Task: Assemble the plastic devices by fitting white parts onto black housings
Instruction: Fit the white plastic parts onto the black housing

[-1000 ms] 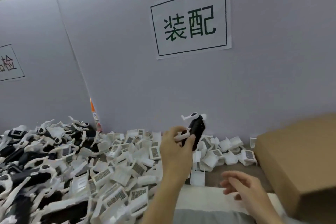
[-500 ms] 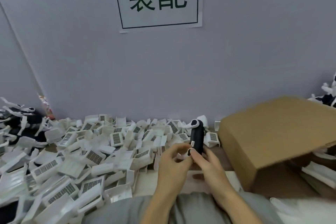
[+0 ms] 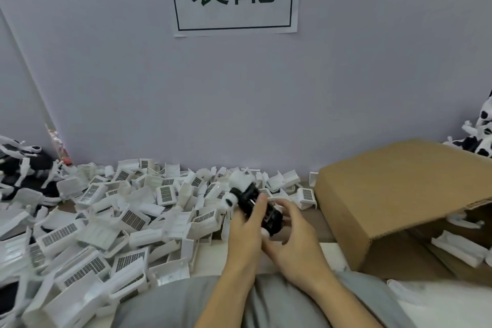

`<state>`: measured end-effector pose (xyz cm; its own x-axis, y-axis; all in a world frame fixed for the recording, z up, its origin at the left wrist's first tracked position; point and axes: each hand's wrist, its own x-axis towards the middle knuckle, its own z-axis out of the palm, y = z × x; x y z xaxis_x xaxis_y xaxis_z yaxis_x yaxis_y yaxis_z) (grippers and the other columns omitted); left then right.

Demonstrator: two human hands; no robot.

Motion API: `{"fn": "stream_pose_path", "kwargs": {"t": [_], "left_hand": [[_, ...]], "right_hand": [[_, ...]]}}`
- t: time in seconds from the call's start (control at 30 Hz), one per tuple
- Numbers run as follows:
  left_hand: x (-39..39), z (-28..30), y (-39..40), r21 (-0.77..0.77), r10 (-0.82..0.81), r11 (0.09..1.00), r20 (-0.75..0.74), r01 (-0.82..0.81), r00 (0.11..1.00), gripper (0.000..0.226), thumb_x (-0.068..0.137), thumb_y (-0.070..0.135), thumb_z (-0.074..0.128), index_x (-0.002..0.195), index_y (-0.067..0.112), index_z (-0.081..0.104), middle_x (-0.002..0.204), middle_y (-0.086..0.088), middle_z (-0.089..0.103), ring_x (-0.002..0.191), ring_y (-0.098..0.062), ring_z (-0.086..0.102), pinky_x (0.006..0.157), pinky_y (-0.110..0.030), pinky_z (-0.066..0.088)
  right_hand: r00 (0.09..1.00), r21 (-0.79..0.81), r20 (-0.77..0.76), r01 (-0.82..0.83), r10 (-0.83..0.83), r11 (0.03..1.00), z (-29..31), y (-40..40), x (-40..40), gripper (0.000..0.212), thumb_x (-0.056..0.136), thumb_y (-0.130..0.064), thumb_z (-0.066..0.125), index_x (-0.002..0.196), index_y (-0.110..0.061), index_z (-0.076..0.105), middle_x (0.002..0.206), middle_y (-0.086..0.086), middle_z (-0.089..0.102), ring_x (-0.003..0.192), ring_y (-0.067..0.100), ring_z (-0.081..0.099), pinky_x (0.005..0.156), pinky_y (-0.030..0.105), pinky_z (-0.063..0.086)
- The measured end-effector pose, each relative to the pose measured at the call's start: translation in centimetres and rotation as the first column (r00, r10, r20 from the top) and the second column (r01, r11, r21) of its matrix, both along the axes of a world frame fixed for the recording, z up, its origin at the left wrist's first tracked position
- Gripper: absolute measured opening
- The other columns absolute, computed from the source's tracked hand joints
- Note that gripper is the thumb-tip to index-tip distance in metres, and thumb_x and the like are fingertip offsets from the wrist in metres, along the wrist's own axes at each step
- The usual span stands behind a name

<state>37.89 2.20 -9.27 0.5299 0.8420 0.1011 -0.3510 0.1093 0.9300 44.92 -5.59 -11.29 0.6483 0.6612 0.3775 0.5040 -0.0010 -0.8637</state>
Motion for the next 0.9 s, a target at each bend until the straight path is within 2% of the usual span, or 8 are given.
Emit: {"fn": "stream_pose_path", "kwargs": {"t": [0.1,0.17,0.27,0.4,0.53,0.67,0.8,0.9], "left_hand": [[0.0,0.0,0.6,-0.235,0.067,0.971,0.068,-0.049,0.995,0.026,0.098,0.034,0.060,0.105,0.012,0.070,0.104,-0.011,0.076,0.101,-0.024,0.072,0.095,-0.041,0.056],[-0.1,0.0,0.6,-0.232,0.039,0.972,0.068,-0.022,0.997,0.028,0.099,0.035,0.059,0.108,0.011,0.070,0.108,-0.014,0.075,0.104,-0.027,0.072,0.096,-0.045,0.055],[-0.2,0.1,0.2,-0.134,-0.039,0.990,0.066,0.048,0.997,0.018,0.097,0.031,0.062,0.101,0.019,0.075,0.100,-0.006,0.078,0.095,-0.018,0.074,0.081,-0.031,0.056],[-0.2,0.3,-0.3,0.009,-0.099,0.995,0.052,0.098,0.994,0.014,0.096,0.022,0.064,0.100,0.018,0.076,0.096,-0.001,0.079,0.095,-0.012,0.074,0.072,-0.016,0.054],[-0.2,0.4,-0.5,0.026,-0.087,0.996,0.060,0.086,0.994,0.015,0.097,0.022,0.063,0.106,0.017,0.074,0.094,0.004,0.079,0.090,-0.005,0.073,0.068,-0.011,0.051],[-0.2,0.3,-0.6,0.043,-0.083,0.996,0.049,0.081,0.995,0.010,0.095,0.018,0.066,0.101,0.016,0.073,0.090,0.004,0.079,0.084,-0.004,0.073,0.066,-0.011,0.052],[0.1,-0.3,-0.6,0.165,0.001,0.986,-0.063,0.010,0.998,0.009,0.091,0.017,0.072,0.097,0.024,0.070,0.089,0.015,0.077,0.086,0.002,0.071,0.070,-0.010,0.051],[0.3,-0.6,-0.7,0.249,0.025,0.969,-0.144,0.012,0.989,0.016,0.087,0.013,0.076,0.099,0.023,0.071,0.092,0.005,0.077,0.090,-0.006,0.072,0.077,-0.018,0.053]], "right_hand": [[0.997,-0.071,0.078,0.027,-0.022,0.997,0.0,0.2,-0.2,0.064,0.069,-0.044,0.080,0.118,-0.054,0.041,0.109,-0.031,0.057,0.108,-0.018,0.049,0.084,0.005,0.040],[0.992,-0.102,0.120,0.042,-0.029,0.994,0.1,0.2,-0.3,0.069,0.066,-0.052,0.078,0.125,-0.051,0.041,0.110,-0.032,0.056,0.108,-0.017,0.050,0.085,0.007,0.041],[0.985,-0.110,0.172,0.052,-0.033,0.993,0.2,0.3,-0.3,0.067,0.064,-0.057,0.075,0.124,-0.044,0.051,0.108,-0.025,0.065,0.102,-0.008,0.060,0.086,0.025,0.054],[0.978,-0.060,0.192,0.094,-0.081,0.994,0.4,-0.1,-0.4,0.041,0.063,-0.055,0.072,0.100,-0.041,0.062,0.091,-0.020,0.069,0.087,-0.003,0.066,0.075,0.031,0.057],[0.966,-0.051,0.230,0.131,-0.116,0.990,0.6,-0.4,-0.3,0.033,0.062,-0.059,0.071,0.091,-0.043,0.064,0.082,-0.027,0.069,0.075,-0.005,0.065,0.062,0.022,0.054],[0.966,-0.058,0.236,0.120,-0.103,0.991,0.8,-0.4,-0.2,0.037,0.062,-0.057,0.070,0.097,-0.046,0.066,0.086,-0.032,0.069,0.080,-0.011,0.065,0.064,0.013,0.051],[0.994,-0.038,0.108,0.001,0.003,0.999,0.9,-0.5,-0.4,0.035,0.063,-0.039,0.069,0.096,-0.050,0.062,0.094,-0.033,0.069,0.087,-0.011,0.065,0.069,0.005,0.047],[0.996,-0.004,0.015,-0.085,0.085,0.996,0.6,-0.4,-0.2,0.051,0.069,-0.009,0.069,0.109,-0.039,0.061,0.101,-0.024,0.072,0.094,-0.006,0.068,0.076,0.007,0.049]]}}
